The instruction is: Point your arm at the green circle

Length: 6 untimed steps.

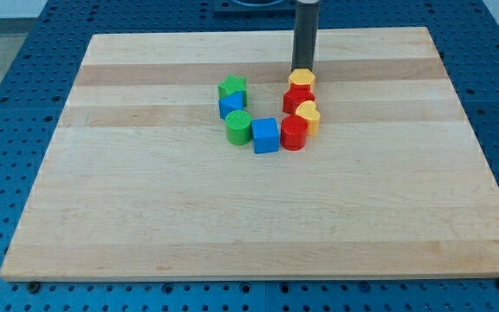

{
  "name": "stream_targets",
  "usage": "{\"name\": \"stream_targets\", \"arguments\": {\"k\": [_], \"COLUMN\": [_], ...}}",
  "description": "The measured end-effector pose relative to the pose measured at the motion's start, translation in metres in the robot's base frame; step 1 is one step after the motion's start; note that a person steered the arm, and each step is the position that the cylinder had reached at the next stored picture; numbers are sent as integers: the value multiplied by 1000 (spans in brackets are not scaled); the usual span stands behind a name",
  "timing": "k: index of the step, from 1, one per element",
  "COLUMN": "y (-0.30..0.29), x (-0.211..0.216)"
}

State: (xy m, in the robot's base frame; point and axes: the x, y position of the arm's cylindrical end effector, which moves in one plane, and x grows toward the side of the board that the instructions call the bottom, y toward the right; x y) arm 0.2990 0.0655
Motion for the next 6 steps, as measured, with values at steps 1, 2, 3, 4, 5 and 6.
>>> {"name": "stream_targets", "arguments": {"k": [1, 2, 3, 4, 5, 6], "y": [4, 16, 12, -17, -49, -58], "x": [0, 0, 0, 0, 0, 11]}}
